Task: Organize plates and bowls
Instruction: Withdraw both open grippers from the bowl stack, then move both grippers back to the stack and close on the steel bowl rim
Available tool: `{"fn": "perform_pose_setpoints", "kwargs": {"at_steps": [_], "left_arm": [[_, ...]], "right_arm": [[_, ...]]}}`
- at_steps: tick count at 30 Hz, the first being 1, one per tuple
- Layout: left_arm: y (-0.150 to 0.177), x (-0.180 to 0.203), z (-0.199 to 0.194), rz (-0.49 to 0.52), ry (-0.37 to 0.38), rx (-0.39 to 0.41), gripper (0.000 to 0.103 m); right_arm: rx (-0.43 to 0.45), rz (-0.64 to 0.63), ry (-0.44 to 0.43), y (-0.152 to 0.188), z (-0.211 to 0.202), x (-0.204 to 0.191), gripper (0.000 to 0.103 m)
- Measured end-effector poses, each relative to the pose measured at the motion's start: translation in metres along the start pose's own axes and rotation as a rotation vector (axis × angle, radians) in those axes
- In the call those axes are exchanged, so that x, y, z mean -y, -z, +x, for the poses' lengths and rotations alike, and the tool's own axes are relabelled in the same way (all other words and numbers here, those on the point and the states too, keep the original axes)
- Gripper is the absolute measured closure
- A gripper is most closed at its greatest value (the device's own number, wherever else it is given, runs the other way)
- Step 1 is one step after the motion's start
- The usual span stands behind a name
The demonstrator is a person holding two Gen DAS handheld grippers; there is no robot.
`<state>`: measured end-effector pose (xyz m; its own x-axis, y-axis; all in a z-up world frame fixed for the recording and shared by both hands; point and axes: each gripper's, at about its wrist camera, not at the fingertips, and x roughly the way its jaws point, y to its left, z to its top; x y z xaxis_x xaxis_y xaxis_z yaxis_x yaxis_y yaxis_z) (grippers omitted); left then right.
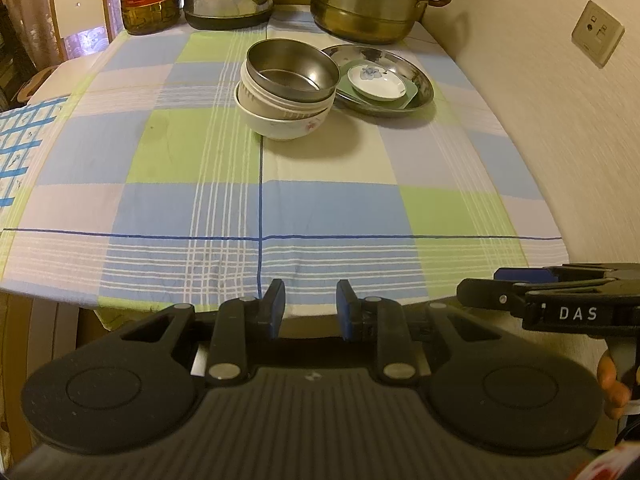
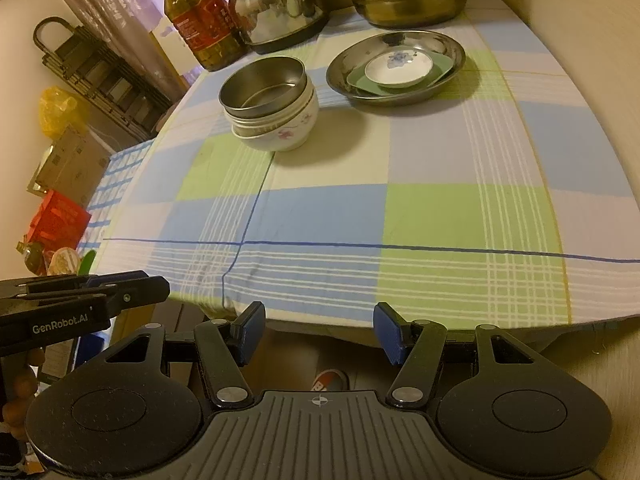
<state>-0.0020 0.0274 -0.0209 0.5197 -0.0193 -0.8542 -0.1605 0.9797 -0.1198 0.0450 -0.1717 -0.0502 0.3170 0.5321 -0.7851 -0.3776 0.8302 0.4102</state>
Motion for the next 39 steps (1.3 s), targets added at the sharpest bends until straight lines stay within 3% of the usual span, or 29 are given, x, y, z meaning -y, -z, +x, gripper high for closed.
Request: {"fn": "perform_pose_setpoints", "kwargs": {"at_steps": [10,17,25,32,39], "left_arm": [[0.004,-0.004,0.003,-0.027,-0.027,-0.005,0.079],[-0.01,-0.022,0.005,-0.052,-0.037,0.028,0.079],[-0.061,-0.051,0.019,-0.043,-0.063,0.115,0.079],[-0.122,-0.07,0.045,-0.009,-0.032,0.168,0.079],[-0.177,-0.082,0.075,0.053,0.007,0.184,0.079]], "right_arm": [[-0.005,0.025,0.004,-0.001,0.002,0.011,0.043],[0.006,0.051,0.023,-0.012,0.01,0.017,0.043],[0.119,0.112,0.02,-0.047,0.02,0.017,0.043],[0.235,0.178,-0.028,-0.088,0.04,0.01,0.044],[0.333,0.226,-0.075,-0.129,0.075,0.001,0.089]]}}
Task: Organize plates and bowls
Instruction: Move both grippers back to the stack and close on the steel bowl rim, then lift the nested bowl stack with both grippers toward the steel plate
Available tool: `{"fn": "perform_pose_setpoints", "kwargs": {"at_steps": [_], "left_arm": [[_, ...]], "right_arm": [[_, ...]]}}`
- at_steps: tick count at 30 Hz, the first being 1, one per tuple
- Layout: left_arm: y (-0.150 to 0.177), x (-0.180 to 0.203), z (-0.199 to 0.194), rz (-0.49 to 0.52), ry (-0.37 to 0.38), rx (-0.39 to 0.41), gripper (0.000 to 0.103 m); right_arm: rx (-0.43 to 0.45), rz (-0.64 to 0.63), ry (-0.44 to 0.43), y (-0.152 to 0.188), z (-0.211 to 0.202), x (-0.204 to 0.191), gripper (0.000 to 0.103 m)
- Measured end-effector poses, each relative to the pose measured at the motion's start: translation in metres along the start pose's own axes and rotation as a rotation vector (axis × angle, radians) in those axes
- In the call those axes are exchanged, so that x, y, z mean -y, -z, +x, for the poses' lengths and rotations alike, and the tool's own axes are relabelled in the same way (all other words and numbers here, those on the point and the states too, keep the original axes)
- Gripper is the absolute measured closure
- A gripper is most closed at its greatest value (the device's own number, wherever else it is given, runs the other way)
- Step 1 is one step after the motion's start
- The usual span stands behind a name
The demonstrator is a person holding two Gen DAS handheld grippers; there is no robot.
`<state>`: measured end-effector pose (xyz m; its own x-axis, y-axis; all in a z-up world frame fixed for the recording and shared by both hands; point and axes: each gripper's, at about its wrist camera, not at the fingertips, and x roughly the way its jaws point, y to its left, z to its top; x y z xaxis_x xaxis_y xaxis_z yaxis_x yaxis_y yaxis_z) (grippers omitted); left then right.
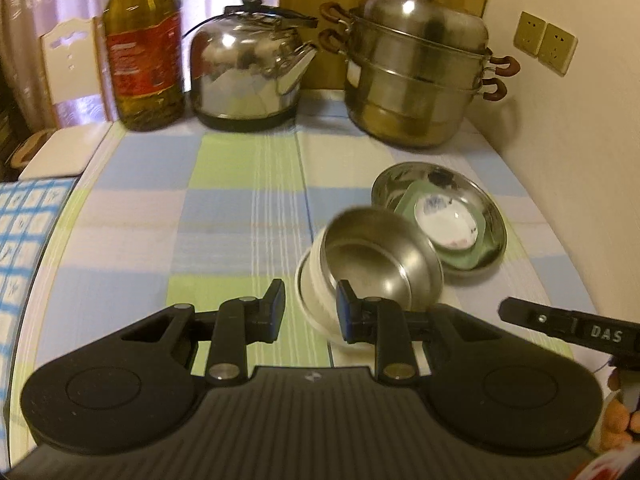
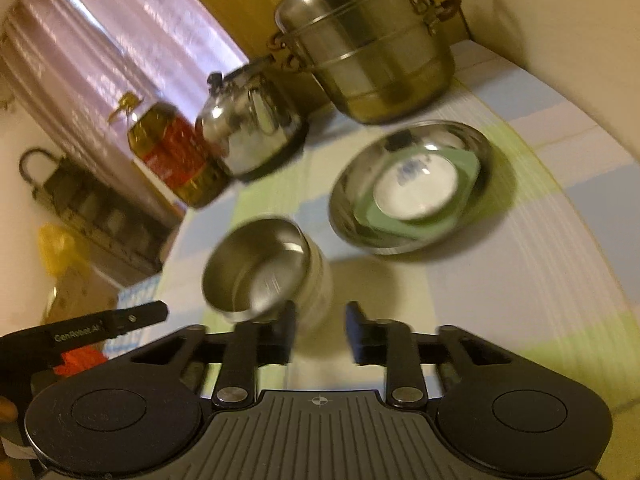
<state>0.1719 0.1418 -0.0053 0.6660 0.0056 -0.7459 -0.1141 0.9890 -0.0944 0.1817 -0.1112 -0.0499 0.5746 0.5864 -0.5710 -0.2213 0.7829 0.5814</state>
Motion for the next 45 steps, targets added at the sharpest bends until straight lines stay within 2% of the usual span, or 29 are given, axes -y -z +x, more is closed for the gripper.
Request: {"fn": "perform_pose_setpoints", "kwargs": {"at_steps": [3,8,14,22,25,26,28,29,30,35,38,39,42,45], "left_arm": [[-0.013,-0.001,0.015,0.039,0.018,0.0,0.079],[-0.023,-0.001,0.036,0.087,0.052,-0.018,0.082],[-0.026,0.001,0.055,0.124,0.088,-0.049,0.087],[-0.026,-0.001,0.07,0.128,0.105,-0.087,0.088],[-0.026,-0.003,0.075,0.12,0.108,-0.1,0.088],[-0.027,-0.003,0.076,0.117,0.109,-0.105,0.088],[-0.026,-0.005,0.079,0.107,0.114,-0.115,0.088],[-0.026,-0.006,0.08,0.103,0.116,-0.122,0.088],[-0.025,-0.007,0.082,0.098,0.116,-0.129,0.087],[-0.024,-0.012,0.088,0.078,0.128,-0.152,0.087],[-0.025,-0.015,0.091,0.061,0.147,-0.164,0.087],[-0.025,-0.016,0.092,0.056,0.153,-0.169,0.088],[-0.026,-0.02,0.096,0.039,0.169,-0.185,0.089],[-0.027,-0.025,0.099,0.013,0.187,-0.205,0.089]], "right_arm": [[0.042,-0.007,-0.011,-0.006,0.016,-0.006,0.101],[0.067,-0.016,-0.037,-0.008,0.038,-0.01,0.102],[0.028,-0.006,-0.007,-0.004,0.056,-0.008,0.102],[-0.009,0.027,0.003,-0.002,0.064,-0.001,0.102],[-0.016,0.081,-0.013,-0.004,0.063,0.003,0.101],[-0.021,0.101,-0.013,-0.006,0.064,0.005,0.101],[-0.026,0.124,-0.005,-0.007,0.065,0.007,0.092],[-0.031,0.127,0.002,-0.008,0.066,0.008,0.078],[-0.034,0.128,0.008,-0.008,0.068,0.008,0.07],[-0.044,0.121,0.017,-0.009,0.077,0.006,0.07],[-0.05,0.109,0.032,-0.009,0.083,0.003,0.072],[-0.053,0.109,0.032,-0.009,0.085,0.002,0.079],[-0.06,0.101,0.056,-0.011,0.088,0.001,0.09],[-0.075,0.102,0.07,-0.015,0.09,-0.002,0.091]]}}
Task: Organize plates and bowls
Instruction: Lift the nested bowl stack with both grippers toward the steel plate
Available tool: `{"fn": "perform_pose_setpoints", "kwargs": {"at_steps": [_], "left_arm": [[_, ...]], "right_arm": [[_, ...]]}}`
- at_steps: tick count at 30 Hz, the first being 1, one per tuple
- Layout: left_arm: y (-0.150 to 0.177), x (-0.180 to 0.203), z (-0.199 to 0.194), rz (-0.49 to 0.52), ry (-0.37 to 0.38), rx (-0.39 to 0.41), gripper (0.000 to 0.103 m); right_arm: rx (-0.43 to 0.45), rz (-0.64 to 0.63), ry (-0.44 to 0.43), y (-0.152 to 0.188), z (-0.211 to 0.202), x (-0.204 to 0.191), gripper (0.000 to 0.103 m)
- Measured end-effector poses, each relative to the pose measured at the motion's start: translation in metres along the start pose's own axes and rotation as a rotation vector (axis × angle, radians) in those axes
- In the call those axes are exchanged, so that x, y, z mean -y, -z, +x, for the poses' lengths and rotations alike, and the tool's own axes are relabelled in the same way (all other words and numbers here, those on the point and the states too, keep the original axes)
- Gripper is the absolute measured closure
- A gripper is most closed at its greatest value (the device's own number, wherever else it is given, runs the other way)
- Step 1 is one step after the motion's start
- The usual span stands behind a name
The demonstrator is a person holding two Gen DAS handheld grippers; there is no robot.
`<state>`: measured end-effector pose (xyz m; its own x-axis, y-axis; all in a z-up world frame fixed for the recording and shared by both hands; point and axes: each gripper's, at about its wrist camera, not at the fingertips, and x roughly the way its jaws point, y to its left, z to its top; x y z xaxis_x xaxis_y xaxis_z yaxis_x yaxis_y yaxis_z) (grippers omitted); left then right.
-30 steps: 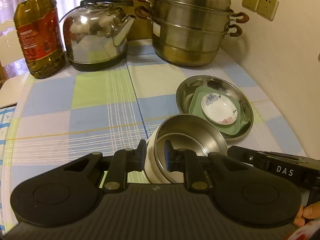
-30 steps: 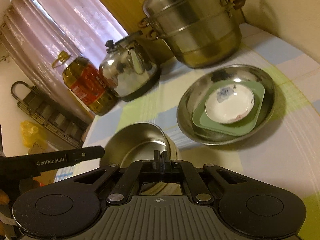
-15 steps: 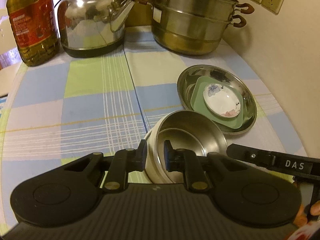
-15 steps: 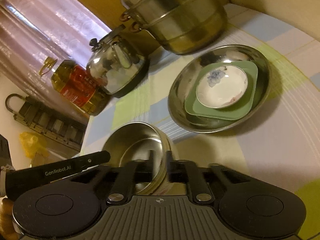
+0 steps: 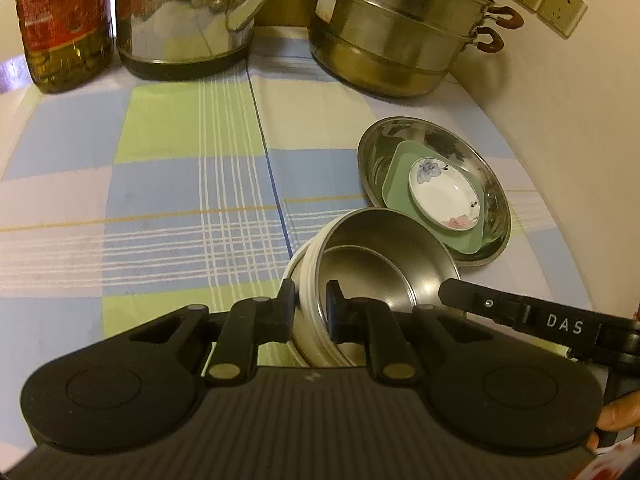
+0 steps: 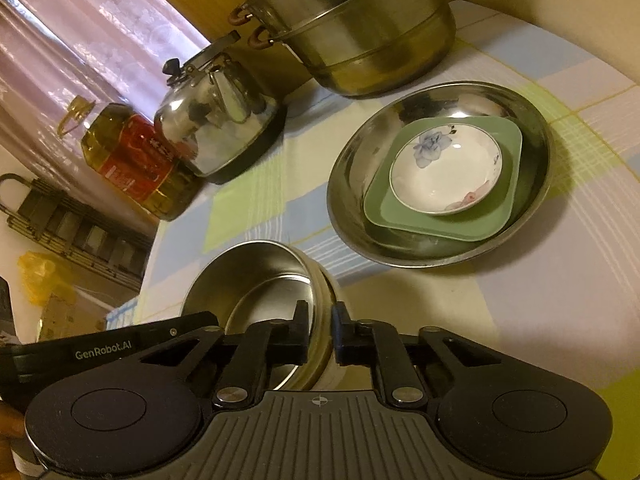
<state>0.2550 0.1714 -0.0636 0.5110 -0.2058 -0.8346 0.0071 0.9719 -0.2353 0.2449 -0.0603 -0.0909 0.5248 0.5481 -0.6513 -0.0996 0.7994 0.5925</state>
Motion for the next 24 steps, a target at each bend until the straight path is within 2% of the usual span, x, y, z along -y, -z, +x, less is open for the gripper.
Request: {"fn": "perform_pose_setpoints", "kwargs": {"at_steps": [9,14,20,22,23,24], "left_arm": [[-0.004,-0.016,0.009,-0.102,0.046,-0.076,0.091],[-0.005,-0.012,0.009,-0.085,0.034,-0.084,0.091],[-0.006,-0.009,0.01,-0.062,0.003,-0.072,0.088],[-0.007,-0.008,0.01,-0.051,-0.016,-0.06,0.087],[-0.008,-0.009,0.01,-0.049,-0.021,-0.056,0.085],[-0.009,-0.01,0.01,-0.048,-0.023,-0.053,0.084]], "right_arm": [[-0.067,-0.014,0.078,-0.019,0.003,-0.021,0.091],[-0.11,-0.033,0.126,-0.026,0.008,-0.028,0.091],[-0.119,-0.025,0.122,-0.027,0.008,-0.027,0.09],[-0.117,-0.027,0.129,-0.028,0.008,-0.027,0.078],[-0.115,-0.029,0.134,-0.027,0.008,-0.027,0.062],[-0.111,-0.029,0.14,-0.026,0.008,-0.027,0.054]]}}
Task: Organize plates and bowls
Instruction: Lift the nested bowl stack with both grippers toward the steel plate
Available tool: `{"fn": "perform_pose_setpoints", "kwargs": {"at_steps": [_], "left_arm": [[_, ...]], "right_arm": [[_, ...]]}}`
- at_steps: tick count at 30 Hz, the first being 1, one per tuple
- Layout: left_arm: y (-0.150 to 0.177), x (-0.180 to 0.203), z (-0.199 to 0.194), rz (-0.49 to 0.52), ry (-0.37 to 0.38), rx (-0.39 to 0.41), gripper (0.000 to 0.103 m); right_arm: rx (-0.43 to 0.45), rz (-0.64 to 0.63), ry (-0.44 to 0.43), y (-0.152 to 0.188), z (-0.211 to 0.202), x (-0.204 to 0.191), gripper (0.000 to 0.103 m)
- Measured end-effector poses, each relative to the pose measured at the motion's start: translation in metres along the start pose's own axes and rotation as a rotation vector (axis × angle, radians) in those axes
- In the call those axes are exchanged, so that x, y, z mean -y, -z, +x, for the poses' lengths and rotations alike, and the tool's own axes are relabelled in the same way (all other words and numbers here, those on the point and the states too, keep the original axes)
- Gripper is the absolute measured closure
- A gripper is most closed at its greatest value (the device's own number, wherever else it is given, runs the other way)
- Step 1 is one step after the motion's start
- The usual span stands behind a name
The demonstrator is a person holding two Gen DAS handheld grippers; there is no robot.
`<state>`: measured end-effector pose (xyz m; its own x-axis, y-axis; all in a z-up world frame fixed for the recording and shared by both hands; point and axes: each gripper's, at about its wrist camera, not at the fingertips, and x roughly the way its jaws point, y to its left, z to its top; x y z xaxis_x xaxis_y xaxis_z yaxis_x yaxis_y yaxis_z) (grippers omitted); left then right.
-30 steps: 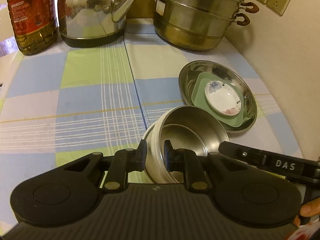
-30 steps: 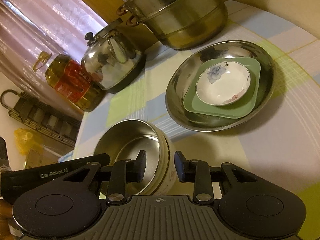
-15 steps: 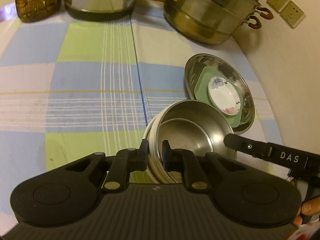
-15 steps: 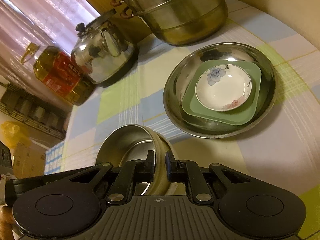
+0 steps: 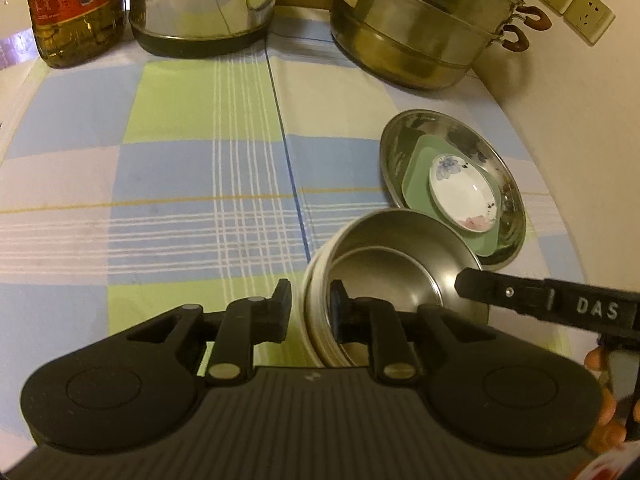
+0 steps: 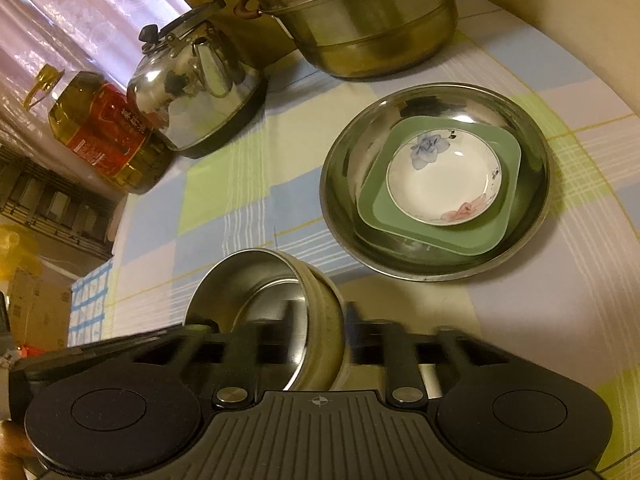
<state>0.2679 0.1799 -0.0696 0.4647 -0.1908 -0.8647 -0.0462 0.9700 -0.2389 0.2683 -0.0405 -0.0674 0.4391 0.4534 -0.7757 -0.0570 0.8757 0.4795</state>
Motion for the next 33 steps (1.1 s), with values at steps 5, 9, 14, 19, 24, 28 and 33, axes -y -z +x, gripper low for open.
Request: {"fn": "perform_pose_setpoints", "kwargs": {"at_steps": [5,9,14,19,24,28,33], "left_arm": [[-0.003,-0.002,0.008,0.004,-0.001,-0.013,0.073],[-0.002,-0.002,0.018,-0.004,0.03,-0.042,0.074],[0.003,-0.003,0.02,-0.014,0.06,-0.059,0.077],[0.007,0.004,0.019,-0.012,0.069,-0.075,0.076],[0.013,0.023,0.021,0.024,0.085,-0.08,0.076],[0.014,0.042,0.025,0.065,0.103,-0.079,0.076],[0.016,0.067,0.03,0.113,0.125,-0.084,0.076]], "right_arm": [[-0.016,0.0,0.027,0.005,0.013,0.003,0.054],[-0.033,0.044,0.002,0.01,0.025,0.012,0.055],[-0.042,0.069,-0.018,0.01,0.029,0.016,0.072],[-0.053,0.061,0.019,0.011,0.026,0.016,0.076],[-0.063,0.085,0.059,0.012,0.016,0.027,0.078],[-0.057,0.114,0.086,0.011,0.006,0.041,0.078],[-0.044,0.125,0.123,0.012,-0.008,0.058,0.078]]}}
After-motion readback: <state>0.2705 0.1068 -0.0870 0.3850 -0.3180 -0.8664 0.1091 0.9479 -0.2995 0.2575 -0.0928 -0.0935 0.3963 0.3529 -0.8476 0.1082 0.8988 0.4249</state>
